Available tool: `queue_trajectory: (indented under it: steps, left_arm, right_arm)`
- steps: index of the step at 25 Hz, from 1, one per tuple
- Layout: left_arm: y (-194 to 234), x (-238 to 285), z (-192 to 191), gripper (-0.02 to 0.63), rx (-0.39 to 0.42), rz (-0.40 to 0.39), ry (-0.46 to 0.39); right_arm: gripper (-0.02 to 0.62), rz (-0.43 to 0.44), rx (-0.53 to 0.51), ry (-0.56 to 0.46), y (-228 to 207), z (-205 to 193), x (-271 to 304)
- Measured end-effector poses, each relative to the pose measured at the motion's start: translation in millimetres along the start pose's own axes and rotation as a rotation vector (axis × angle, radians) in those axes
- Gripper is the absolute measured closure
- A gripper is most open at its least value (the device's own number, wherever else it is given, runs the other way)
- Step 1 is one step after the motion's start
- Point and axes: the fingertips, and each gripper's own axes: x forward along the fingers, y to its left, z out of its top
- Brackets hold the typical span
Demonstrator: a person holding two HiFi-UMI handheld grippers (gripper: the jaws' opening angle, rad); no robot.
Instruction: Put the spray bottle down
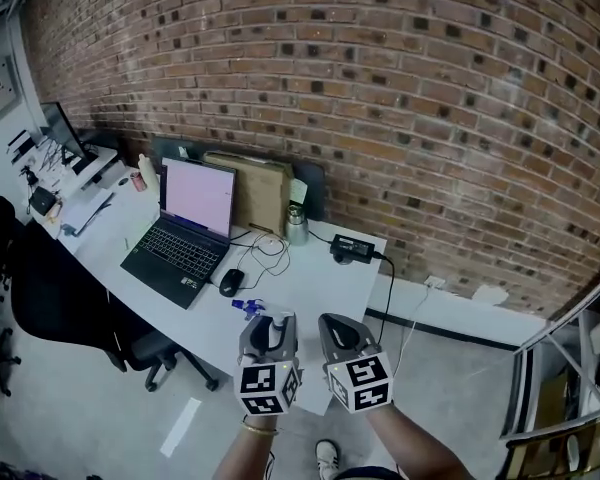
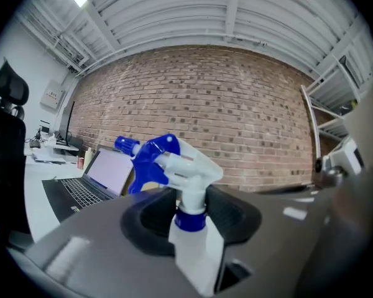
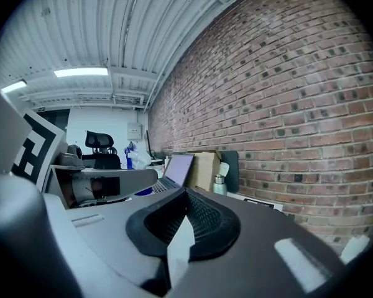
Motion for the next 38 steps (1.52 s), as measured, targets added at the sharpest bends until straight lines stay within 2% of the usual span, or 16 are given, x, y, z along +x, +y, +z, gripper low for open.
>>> queue_trajectory:
  steps: [2,6,9,13,14,16,17,19,24,38]
  left_arm:
    - [-3.4,1.1,-1.0,0.457,0.007,-0.010,0.013]
    - [-8.4,-3.1,-9.1,0.393,0.019,-0.034,0.064]
    - [-3.6,-14.4,-12.8,0.357,0.032,-0.009,0.095]
    - [0.3,-44.7,-12.2,0.351,-0.002,0.002,0.100]
    - [0.4,-54.9,-11.5,0.358,-0.010,0.001,0.099]
    - [0.2,-76.7,-12.4,0.420,-0.018,0.003,0.105]
    - [0.1,-88.1,-13.9,0.464,-0.020,0.007,0.110]
    - [0.5,-111.8,-16.4,0.598,-0.016,0.020,0.111]
    - [0.9,-160.6,-22.6,0.598,0.028,0.007,0.132]
    - [12.0,-260.1,-30.3,0.600,0.028,0.001,0.141]
  right_arm:
    - [0.595,-0.001,0.009,0.001,-1.4,-0.1,-0.7]
    - [0.595,-0.002,0.012,0.005,3.6,-0.4,-9.2]
    - [0.595,-0.002,0.009,-0.002,12.6,2.1,-21.4]
    - [0.595,-0.009,0.016,-0.009,27.9,0.8,-41.3]
    - [0.595,-0.010,0.018,-0.010,33.5,-0.2,-46.7]
    - [0.595,-0.011,0.020,-0.011,46.8,-3.6,-58.0]
    - [0.595,-0.012,0.021,-0.011,54.1,-6.1,-63.7]
    - [0.595,-0.012,0.022,-0.012,69.9,-10.8,-74.7]
    - [0.597,-0.011,0.017,-0.014,111.0,-13.9,-101.3]
    - [0.597,-0.023,-0.009,-0.007,192.3,-31.8,-160.3]
